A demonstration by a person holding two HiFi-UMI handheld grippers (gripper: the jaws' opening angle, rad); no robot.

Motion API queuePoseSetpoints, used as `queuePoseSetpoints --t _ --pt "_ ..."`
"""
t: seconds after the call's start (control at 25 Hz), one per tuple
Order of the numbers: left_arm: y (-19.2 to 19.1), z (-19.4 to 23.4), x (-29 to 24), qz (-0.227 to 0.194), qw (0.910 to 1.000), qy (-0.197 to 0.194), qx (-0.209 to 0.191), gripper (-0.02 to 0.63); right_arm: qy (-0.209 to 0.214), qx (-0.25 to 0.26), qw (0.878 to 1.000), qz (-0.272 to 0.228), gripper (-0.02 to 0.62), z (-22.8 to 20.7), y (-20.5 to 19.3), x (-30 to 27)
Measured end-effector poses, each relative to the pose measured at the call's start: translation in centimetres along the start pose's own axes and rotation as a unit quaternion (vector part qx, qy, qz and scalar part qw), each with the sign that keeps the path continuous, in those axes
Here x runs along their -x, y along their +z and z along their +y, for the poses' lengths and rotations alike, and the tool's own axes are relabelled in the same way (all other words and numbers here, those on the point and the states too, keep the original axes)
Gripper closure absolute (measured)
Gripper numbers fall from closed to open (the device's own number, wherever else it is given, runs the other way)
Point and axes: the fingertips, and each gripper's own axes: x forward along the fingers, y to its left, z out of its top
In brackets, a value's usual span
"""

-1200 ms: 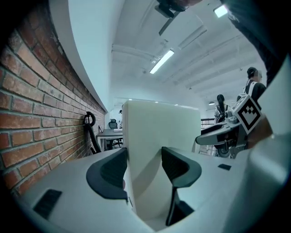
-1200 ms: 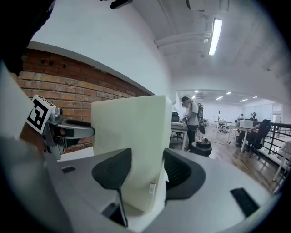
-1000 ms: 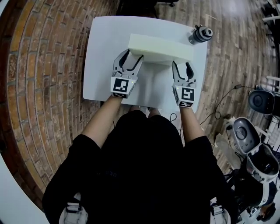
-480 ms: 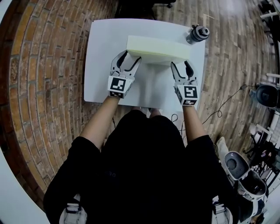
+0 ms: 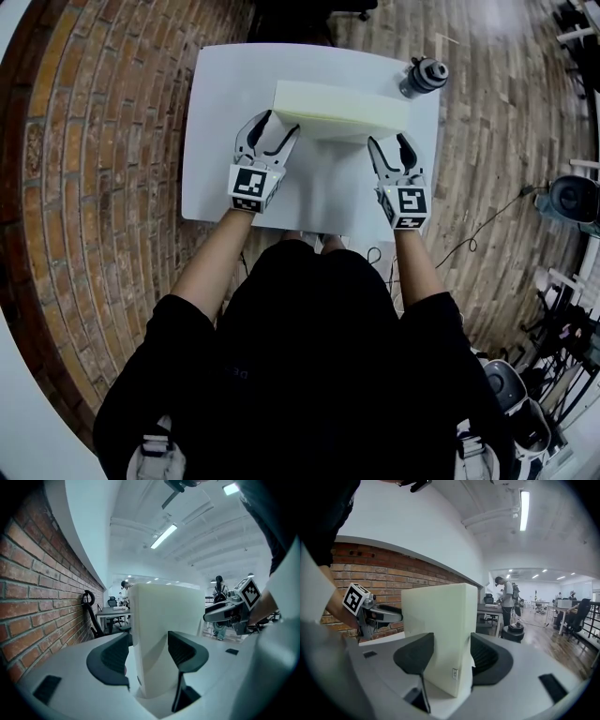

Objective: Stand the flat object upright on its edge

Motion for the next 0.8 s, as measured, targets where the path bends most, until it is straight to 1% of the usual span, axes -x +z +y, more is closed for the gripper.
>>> queuePoseSetpoints --t 0.24,0.36,0.6,0.64,0.8 --pt "-0.3 0.3 1.0 -0.005 1.0000 -0.001 0.006 0.351 -0.007 -0.007 1.000 0.001 0.342 -0.4 -0.1 0.8" --pt "0.0 0.3 1.5 -0.009 1.0000 -0.003 0.002 0.351 -0.009 -0.011 1.000 0.001 0.342 -0.6 0.0 1.3" --pt "0.6 -0.4 2.6 -0.001 0.9999 -0.011 0.001 0.351 0.001 -0.014 1.000 -0.009 0.344 -0.3 1.3 3.1" --pt "0.7 -0.4 2.9 0.001 0.9999 -0.011 0.001 0.351 0.002 -0.013 1.000 -0.012 0.347 -0.1 1.7 3.6" --pt "1.3 -0.9 4.2 0.006 0.9999 -0.015 -0.003 0.355 0.014 -0.011 0.999 -0.031 0.400 0.8 3.6 5.4"
